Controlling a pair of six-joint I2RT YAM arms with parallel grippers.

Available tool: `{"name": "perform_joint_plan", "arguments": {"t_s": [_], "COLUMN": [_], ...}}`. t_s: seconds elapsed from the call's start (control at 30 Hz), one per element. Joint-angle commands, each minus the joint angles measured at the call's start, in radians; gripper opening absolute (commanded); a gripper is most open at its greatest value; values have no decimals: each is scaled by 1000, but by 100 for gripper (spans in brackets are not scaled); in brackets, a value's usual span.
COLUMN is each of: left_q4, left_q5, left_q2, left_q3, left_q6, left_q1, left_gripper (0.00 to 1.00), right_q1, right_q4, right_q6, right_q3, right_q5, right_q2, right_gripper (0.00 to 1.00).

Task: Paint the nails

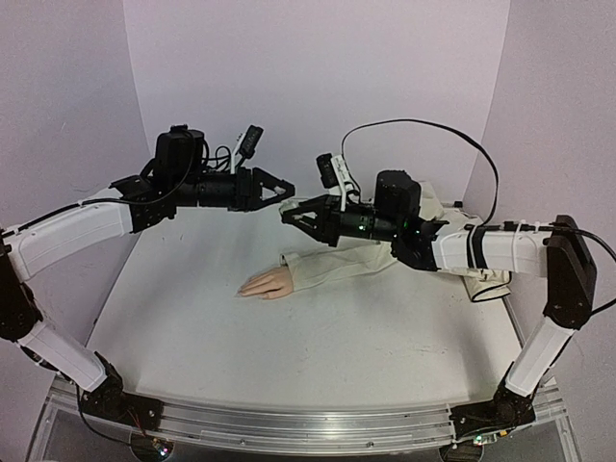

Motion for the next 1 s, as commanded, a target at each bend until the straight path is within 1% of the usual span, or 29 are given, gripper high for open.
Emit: {"name": "perform_joint_plan", "arguments": {"t_s": [0.0,0.03,0.1,0.17,0.23,0.3,0.4,0.57,0.9,0.97], "left_q4": [-122,-192,-292,-326,-355,-369,-378,-380,-380,-380], "left_q5": [9,-26,-58,-49,-45,-46,-35,-30,-51,-58], "left_q2": [-25,-25,-20,-22,-19,-16,2,18,44,47], "left_q3": [89,116,159,168,177,182,193,208,239,239], "left_q6": [45,58,69,61,55,57,57,59,57,57], "left_q1": [-9,-8,-4,-2,-1,-2,-1,-1,-1,-1], "left_gripper": [59,63,66,69,68,66,58,48,39,35], "right_q1": [-4,-5,-5,-5,-5,-5,-4,-4,-4,-4], "right_q4": [30,23,5,-11,-21,-30,-38,-47,-56,-59], "right_q6": [-44,-49,-60,-72,-78,-83,-85,-88,-94,-97], "right_q3": [33,33,35,39,42,47,56,62,56,53], "right_q5": [22,9,-14,-29,-32,-42,-57,-70,-89,-89], "right_q2": [-35,-34,-31,-30,-30,-29,-23,-24,-24,-27], "right_gripper": [0,0,0,0,0,0,0,0,0,0]}}
